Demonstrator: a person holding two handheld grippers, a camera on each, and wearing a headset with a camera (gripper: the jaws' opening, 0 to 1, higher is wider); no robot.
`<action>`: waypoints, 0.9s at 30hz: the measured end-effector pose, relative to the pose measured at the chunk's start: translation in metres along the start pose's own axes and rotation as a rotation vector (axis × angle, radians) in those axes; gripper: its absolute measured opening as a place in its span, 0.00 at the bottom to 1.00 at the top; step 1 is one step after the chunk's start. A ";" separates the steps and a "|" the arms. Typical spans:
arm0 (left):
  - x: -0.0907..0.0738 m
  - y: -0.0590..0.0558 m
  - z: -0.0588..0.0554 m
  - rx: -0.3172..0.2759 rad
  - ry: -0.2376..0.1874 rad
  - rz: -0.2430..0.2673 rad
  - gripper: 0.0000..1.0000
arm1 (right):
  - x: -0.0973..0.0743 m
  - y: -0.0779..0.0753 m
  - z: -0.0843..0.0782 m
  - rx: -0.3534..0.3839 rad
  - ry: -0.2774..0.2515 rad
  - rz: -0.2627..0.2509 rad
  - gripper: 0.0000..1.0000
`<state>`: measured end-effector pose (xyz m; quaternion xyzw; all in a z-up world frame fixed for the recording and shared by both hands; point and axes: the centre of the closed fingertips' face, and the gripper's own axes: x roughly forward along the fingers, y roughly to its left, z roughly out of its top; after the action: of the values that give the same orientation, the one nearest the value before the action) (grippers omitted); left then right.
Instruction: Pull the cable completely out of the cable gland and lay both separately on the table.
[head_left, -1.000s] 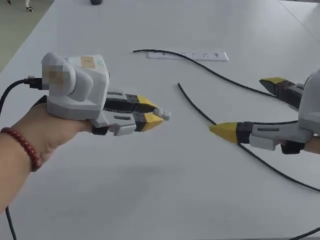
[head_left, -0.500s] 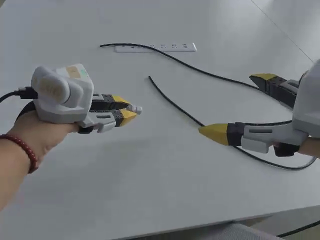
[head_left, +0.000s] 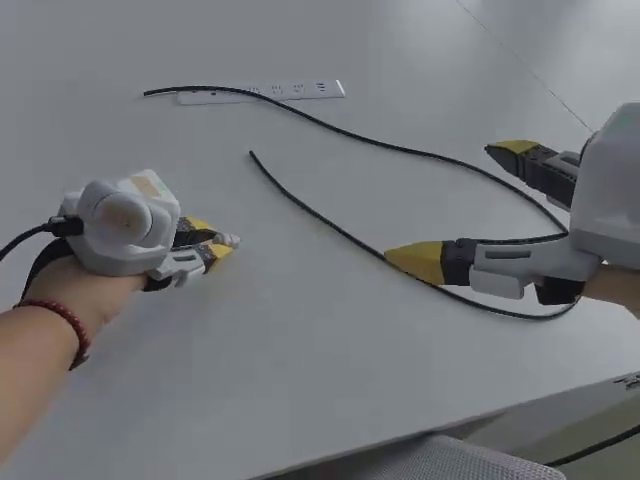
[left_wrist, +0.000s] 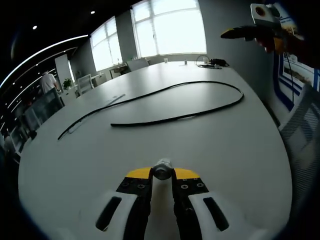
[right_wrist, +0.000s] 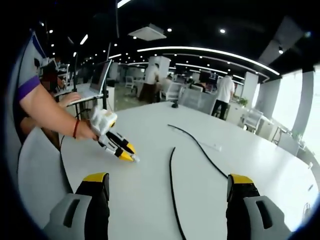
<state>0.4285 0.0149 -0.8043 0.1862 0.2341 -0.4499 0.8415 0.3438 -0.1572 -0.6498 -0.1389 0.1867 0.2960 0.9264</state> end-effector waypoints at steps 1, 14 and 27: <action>0.000 -0.001 -0.002 -0.002 0.004 -0.002 0.16 | 0.000 -0.001 0.001 0.000 -0.003 -0.001 0.99; -0.002 -0.003 -0.016 -0.052 0.022 0.001 0.23 | 0.004 0.000 0.002 -0.008 -0.004 0.005 0.99; -0.034 0.012 0.006 -0.124 -0.077 0.058 0.38 | 0.006 0.005 0.008 -0.013 -0.014 0.019 0.99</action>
<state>0.4236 0.0407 -0.7786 0.1230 0.2237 -0.4168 0.8724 0.3473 -0.1473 -0.6459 -0.1412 0.1798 0.3072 0.9238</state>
